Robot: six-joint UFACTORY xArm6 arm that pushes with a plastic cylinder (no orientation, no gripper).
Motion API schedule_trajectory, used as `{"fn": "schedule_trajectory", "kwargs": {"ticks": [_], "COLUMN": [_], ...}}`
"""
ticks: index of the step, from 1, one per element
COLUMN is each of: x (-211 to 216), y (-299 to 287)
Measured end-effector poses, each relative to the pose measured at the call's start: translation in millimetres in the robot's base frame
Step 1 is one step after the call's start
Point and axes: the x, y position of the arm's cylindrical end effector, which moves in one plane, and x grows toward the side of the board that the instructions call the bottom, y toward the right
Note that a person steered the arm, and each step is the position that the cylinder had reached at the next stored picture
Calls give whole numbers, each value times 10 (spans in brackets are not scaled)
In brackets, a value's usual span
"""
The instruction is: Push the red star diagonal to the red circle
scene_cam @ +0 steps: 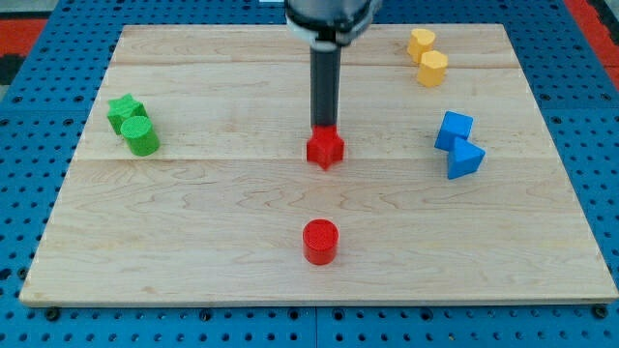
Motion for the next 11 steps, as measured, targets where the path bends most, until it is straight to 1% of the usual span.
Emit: {"fn": "schedule_trajectory", "kwargs": {"ticks": [1, 2, 3, 4, 5, 6, 7, 8, 9, 10, 11], "x": [355, 432, 770, 839, 864, 574, 234, -230, 272, 241, -72], "y": [-32, 408, 833, 853, 132, -650, -390, -817, -490, -323, -687]}}
